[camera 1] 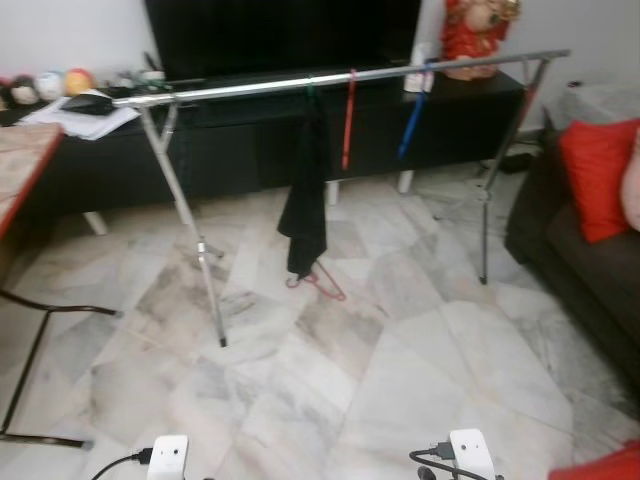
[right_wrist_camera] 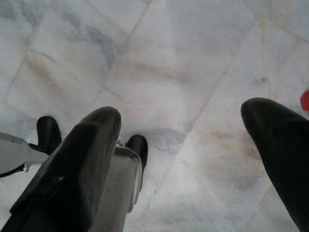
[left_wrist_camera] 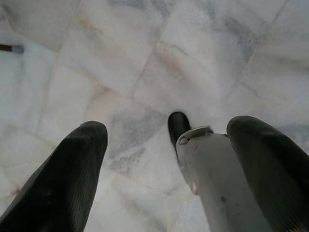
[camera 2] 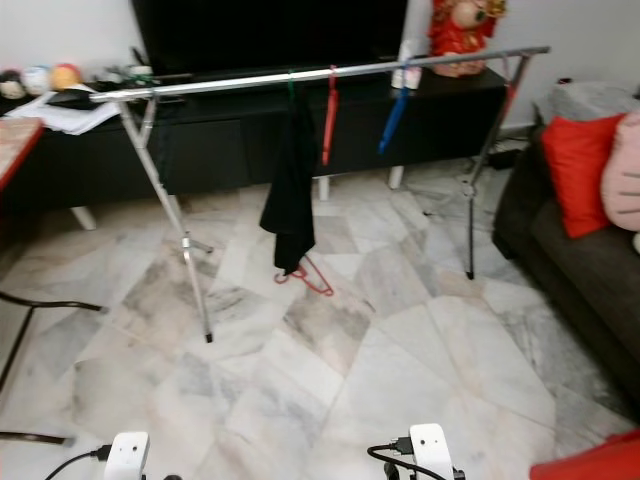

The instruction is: Hang hanger

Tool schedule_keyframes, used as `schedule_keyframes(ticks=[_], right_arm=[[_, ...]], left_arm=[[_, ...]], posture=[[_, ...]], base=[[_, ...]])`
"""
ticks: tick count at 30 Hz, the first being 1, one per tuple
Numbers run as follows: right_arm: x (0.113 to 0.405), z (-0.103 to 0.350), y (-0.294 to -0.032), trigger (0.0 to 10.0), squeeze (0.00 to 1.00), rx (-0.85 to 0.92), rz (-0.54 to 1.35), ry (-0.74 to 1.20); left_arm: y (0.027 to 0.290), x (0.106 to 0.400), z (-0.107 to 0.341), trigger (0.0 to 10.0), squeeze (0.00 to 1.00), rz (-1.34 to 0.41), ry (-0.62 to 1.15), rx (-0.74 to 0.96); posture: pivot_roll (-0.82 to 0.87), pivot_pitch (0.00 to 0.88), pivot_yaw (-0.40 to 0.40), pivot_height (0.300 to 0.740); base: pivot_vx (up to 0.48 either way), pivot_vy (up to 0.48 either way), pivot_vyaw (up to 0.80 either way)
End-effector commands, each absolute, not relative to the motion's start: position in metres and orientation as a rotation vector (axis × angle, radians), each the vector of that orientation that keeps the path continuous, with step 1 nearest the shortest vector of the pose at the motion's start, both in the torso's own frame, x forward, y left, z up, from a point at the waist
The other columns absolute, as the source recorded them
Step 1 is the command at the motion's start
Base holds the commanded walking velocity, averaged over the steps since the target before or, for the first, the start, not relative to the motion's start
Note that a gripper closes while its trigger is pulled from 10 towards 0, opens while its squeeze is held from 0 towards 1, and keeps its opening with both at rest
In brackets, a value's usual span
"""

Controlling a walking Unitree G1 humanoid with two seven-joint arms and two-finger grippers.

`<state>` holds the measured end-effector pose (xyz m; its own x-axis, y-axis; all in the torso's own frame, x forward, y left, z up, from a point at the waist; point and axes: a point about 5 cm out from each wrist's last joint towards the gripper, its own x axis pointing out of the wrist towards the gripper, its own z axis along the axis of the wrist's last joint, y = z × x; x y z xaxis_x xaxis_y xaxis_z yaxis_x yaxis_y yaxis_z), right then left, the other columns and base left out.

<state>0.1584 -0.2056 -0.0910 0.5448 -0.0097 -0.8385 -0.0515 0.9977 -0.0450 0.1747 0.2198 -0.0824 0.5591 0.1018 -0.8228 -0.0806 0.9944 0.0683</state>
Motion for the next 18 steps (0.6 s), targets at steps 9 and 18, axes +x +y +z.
schedule_keyframes(ticks=[9,18], right_arm=[[0.1533,-0.0943,-0.1995,10.0,0.00,-0.066,0.039,1.017],[0.1504,-0.0948,-0.2025,10.0,0.00,-0.066,0.035,1.022]], left_arm=[[0.2220,0.1666,-0.0856,10.0,0.00,0.086,1.001,0.074],[0.2244,0.1691,-0.0839,10.0,0.00,0.084,0.994,0.081]], posture=[[-0.10,0.000,-0.005,0.740],[-0.10,0.000,-0.004,0.740]], base=[[0.000,-0.037,-0.77],[0.000,-0.155,-0.77]])
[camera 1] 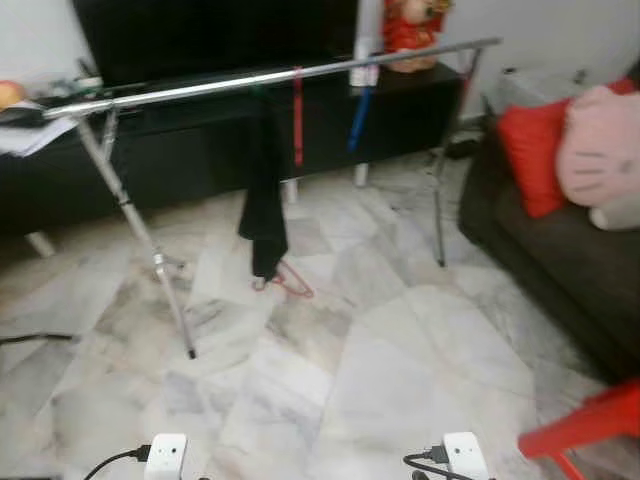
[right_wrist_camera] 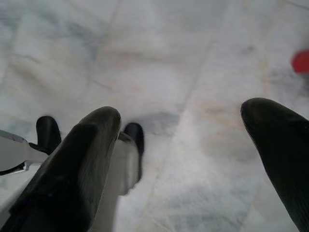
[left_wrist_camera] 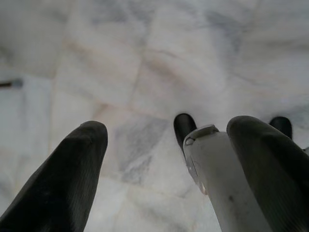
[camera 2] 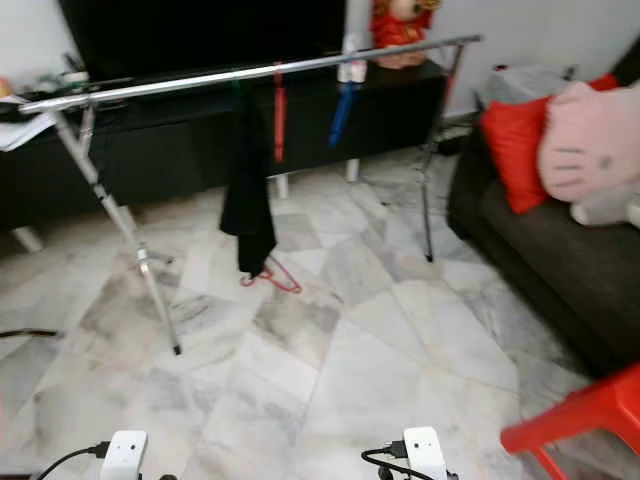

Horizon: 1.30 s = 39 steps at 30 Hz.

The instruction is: Hang hanger

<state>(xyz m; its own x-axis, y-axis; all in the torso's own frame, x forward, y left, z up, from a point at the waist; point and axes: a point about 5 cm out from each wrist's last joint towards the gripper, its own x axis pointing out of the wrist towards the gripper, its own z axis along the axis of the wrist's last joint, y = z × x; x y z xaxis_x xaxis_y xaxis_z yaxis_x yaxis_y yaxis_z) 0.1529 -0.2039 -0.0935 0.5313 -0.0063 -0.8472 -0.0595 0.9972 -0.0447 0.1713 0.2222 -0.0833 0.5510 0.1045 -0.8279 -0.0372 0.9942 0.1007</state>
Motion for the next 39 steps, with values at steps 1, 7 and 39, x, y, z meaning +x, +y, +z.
schedule_keyframes(ticks=[1,7,39], right_arm=[[0.150,-0.095,-0.203,10.0,0.00,-0.066,0.035,1.022],[0.151,-0.094,-0.203,10.0,0.00,-0.066,0.036,1.020],[0.153,-0.094,-0.202,10.0,0.00,-0.073,0.034,1.025]], left_arm=[[0.224,0.169,-0.084,10.0,0.00,0.081,0.995,0.081],[0.222,0.171,-0.083,10.0,0.00,0.064,0.988,0.090],[0.218,0.180,-0.080,10.0,0.00,0.018,0.970,0.114]], posture=[[-0.10,0.000,-0.002,0.740],[-0.10,0.000,-0.003,0.740],[-0.11,0.000,0.007,0.740]], base=[[0.000,0.000,-0.77],[0.000,0.000,-0.77],[0.000,-0.077,-0.77]])
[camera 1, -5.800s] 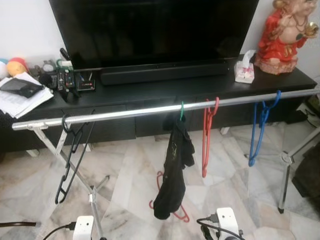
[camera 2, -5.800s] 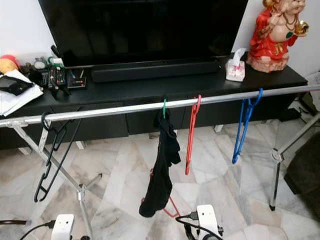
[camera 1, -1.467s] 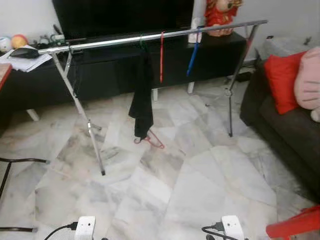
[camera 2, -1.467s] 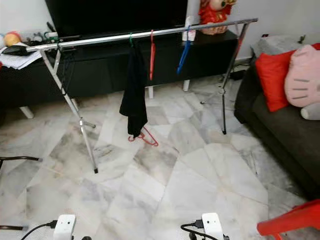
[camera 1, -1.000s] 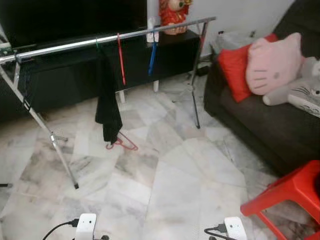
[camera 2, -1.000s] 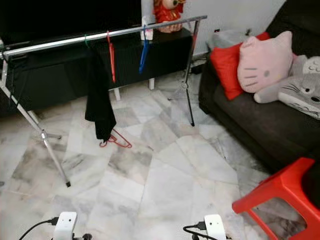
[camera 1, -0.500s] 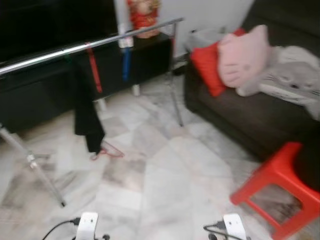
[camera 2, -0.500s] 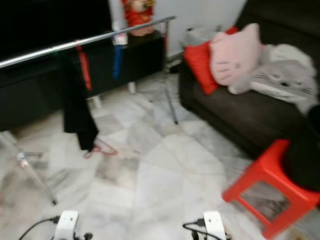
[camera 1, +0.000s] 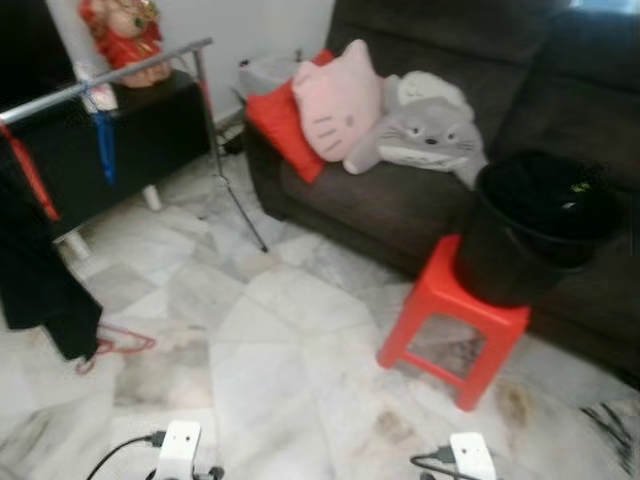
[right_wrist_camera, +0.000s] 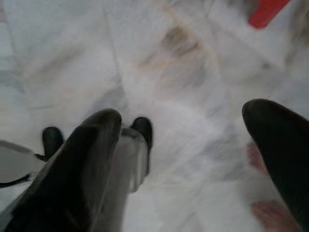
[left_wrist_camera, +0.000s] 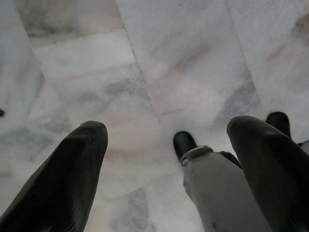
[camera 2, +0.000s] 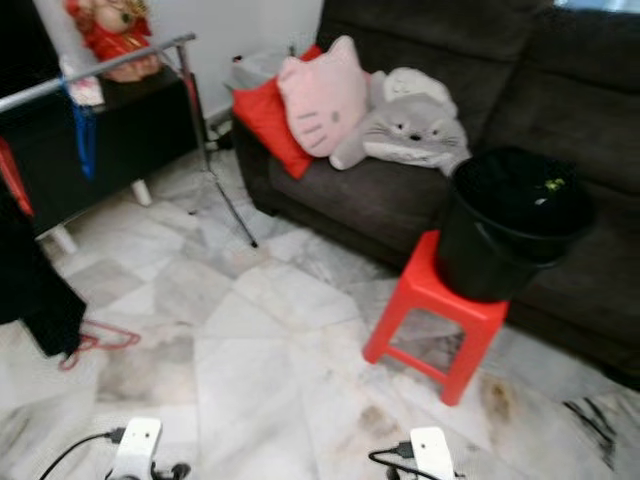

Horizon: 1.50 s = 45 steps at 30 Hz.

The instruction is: Hang hanger

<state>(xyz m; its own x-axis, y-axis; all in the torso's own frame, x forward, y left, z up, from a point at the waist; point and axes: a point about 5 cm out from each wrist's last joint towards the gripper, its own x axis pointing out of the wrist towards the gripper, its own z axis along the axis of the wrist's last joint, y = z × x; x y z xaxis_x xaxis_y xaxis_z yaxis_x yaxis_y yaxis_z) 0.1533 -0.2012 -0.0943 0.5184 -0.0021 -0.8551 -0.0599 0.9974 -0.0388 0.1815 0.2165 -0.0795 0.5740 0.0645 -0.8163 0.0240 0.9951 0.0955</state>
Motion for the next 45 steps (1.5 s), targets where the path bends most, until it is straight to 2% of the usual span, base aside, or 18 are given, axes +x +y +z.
schedule_keyframes(ticks=[1,45], right_arm=[[0.1532,-0.0941,-0.2021,10.0,0.00,-0.073,0.034,1.025],[0.1540,-0.0938,-0.2023,10.0,0.00,-0.066,0.025,1.020]], left_arm=[[0.2180,0.1799,-0.0801,10.0,0.00,0.019,0.970,0.115],[0.2196,0.1763,-0.0816,10.0,0.00,0.042,0.980,0.132]], posture=[[-0.11,0.000,0.007,0.740],[-0.10,0.000,0.006,0.740]], base=[[0.000,0.000,-0.77],[0.000,-0.029,-0.77]])
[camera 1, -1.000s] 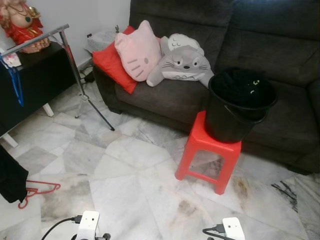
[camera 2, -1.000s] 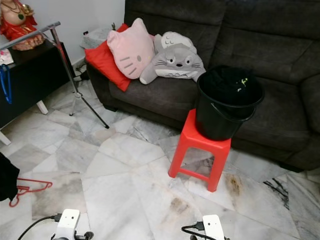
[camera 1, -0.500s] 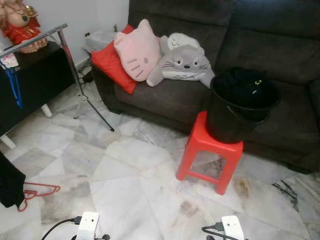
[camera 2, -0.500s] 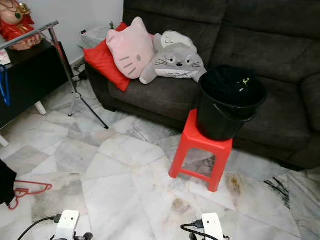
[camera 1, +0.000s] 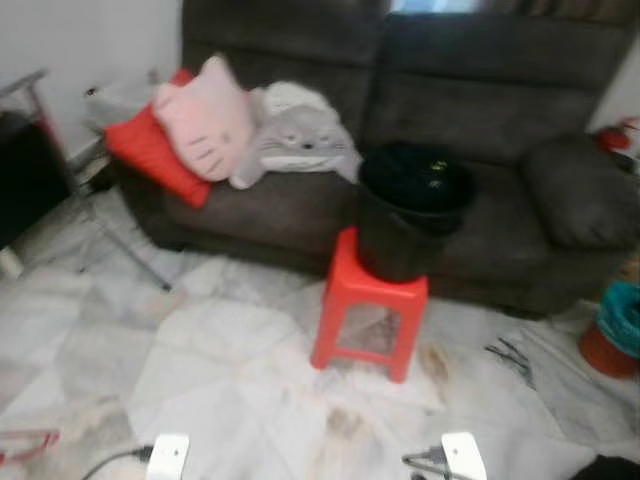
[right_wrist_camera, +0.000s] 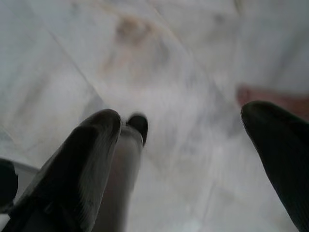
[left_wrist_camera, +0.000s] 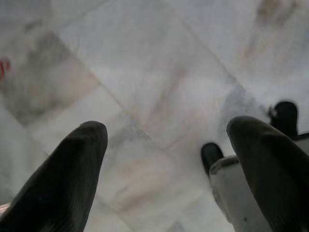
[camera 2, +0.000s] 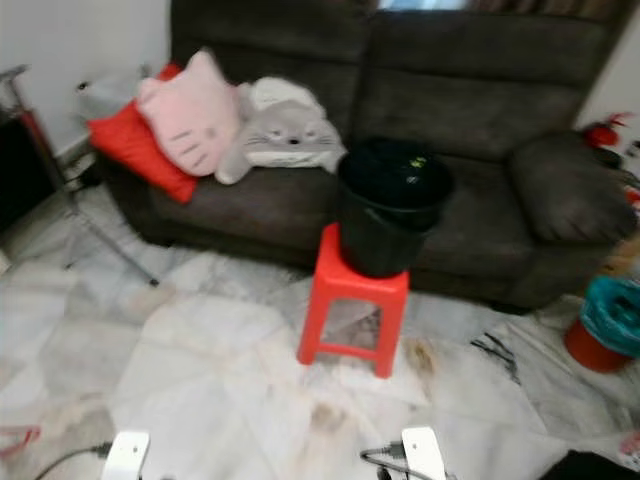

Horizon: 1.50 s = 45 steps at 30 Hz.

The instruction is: Hang hanger

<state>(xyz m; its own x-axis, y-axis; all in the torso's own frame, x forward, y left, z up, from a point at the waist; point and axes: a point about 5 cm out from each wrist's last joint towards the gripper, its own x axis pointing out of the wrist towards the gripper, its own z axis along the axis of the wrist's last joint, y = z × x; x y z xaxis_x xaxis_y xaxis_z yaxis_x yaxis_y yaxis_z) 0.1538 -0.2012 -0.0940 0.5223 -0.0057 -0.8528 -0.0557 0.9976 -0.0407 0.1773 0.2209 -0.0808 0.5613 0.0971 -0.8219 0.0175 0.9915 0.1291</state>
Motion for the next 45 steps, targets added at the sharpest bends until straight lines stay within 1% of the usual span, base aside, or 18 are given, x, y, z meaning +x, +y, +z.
schedule_keyframes(ticks=[1,5,9,20,28,45], right_arm=[[0.1539,-0.0939,-0.2019,10.0,0.00,-0.066,0.026,1.020],[0.1544,-0.0939,-0.2002,10.0,0.00,-0.060,0.027,1.016],[0.1582,-0.0929,-0.1964,10.0,0.00,-0.040,0.017,0.999],[0.1612,-0.0920,-0.1949,10.0,0.00,-0.055,0.018,0.995],[0.1531,-0.0948,-0.1993,10.0,0.00,-0.108,0.052,1.034],[0.1550,-0.0950,-0.1920,10.0,0.00,-0.084,0.044,1.019]], left_arm=[[0.2196,0.1762,-0.0817,10.0,0.00,0.042,0.980,0.130],[0.2195,0.1750,-0.0822,10.0,0.00,0.045,0.984,0.112],[0.2188,0.1747,-0.0824,10.0,0.00,0.048,0.979,0.098],[0.2176,0.1735,-0.0835,10.0,0.00,0.043,0.993,0.096],[0.2185,0.1721,-0.0839,10.0,0.00,0.052,0.996,0.092],[0.2176,0.1693,-0.0854,10.0,0.00,0.046,1.004,0.085]], posture=[[-0.10,0.000,0.006,0.740],[-0.10,0.000,0.008,0.740],[-0.10,0.000,0.008,0.740],[-0.12,0.000,0.011,0.740],[-0.11,0.000,0.006,0.740],[-0.11,0.000,0.006,0.740]], base=[[0.000,0.000,-0.77],[0.000,0.000,-0.60],[0.000,0.000,0.00],[0.000,0.000,0.00],[0.000,0.000,0.00],[0.299,0.000,0.00]])
